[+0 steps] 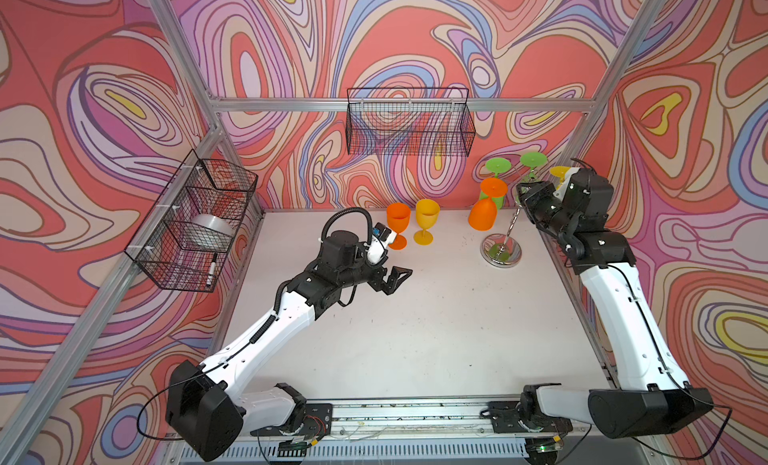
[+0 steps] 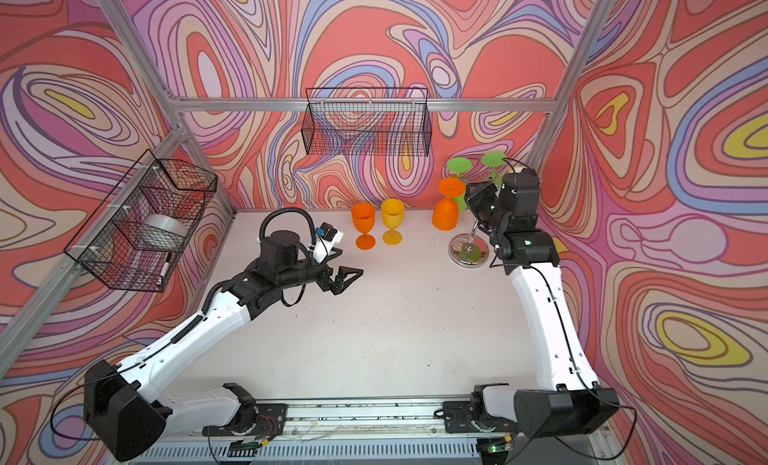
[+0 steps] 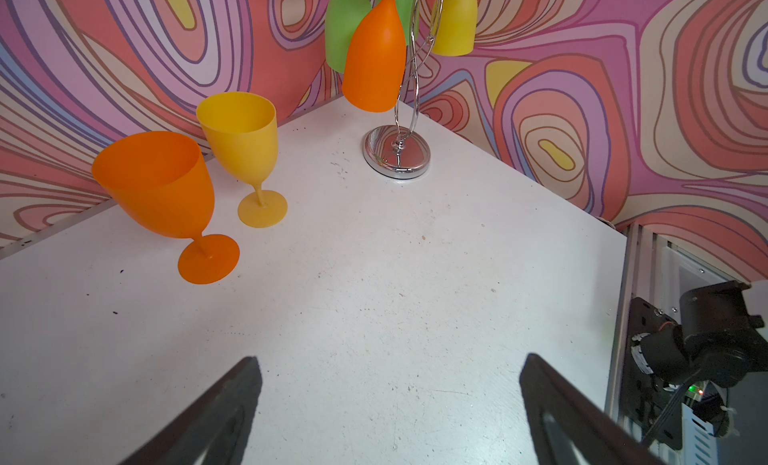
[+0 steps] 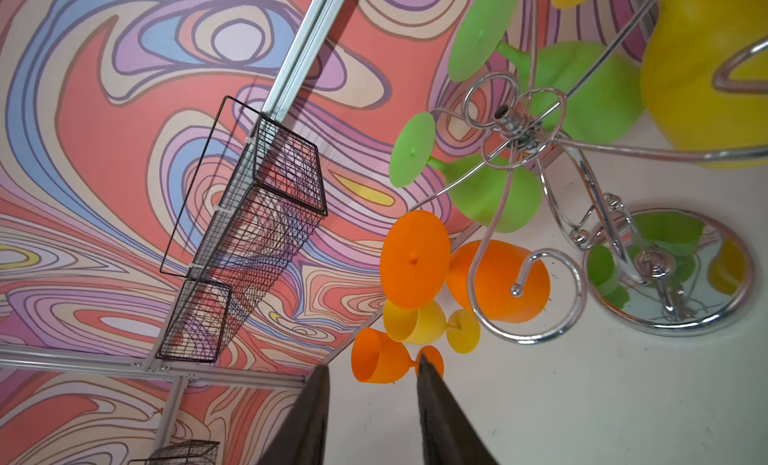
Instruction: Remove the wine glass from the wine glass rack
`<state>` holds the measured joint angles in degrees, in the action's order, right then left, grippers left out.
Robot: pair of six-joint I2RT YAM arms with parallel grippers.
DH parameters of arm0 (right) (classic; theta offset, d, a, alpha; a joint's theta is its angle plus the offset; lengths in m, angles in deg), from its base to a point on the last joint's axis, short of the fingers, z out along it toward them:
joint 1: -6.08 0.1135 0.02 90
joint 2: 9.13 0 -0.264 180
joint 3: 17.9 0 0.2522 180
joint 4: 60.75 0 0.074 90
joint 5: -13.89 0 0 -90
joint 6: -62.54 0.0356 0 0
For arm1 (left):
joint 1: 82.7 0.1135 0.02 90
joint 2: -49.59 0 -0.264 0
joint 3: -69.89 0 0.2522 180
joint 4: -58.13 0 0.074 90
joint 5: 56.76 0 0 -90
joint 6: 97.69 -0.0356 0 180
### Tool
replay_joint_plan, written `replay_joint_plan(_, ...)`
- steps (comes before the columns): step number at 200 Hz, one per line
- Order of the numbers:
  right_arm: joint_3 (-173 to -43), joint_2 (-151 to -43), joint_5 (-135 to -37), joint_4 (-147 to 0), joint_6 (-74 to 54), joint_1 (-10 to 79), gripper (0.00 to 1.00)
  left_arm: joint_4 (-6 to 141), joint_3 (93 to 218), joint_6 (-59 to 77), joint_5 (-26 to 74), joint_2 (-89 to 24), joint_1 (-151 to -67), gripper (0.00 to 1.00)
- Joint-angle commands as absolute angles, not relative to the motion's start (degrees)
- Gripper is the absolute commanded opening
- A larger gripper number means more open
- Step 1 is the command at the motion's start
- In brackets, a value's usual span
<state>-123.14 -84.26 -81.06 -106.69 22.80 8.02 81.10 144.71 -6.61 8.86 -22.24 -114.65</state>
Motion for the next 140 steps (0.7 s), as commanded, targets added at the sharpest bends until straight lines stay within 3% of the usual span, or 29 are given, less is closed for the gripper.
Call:
replay_joint_plan(1,-129.64,-87.03,-81.39,-114.60,14.96,8.00,0.39,80.48,144.55,-7.09,8.10,-23.18,-115.05,0.97)
replay_joint_plan(62,-144.41,-99.07,-89.16,-126.02,8.45,8.01,0.40,80.94,144.91,-7.07,7.75,-23.93,-115.07,0.97)
replay_joint_plan(140,-148.86,-105.12,-85.19,-127.62,12.79,8.02,0.35,81.82,145.42,-7.11,8.04,-24.50,-115.18,0.97)
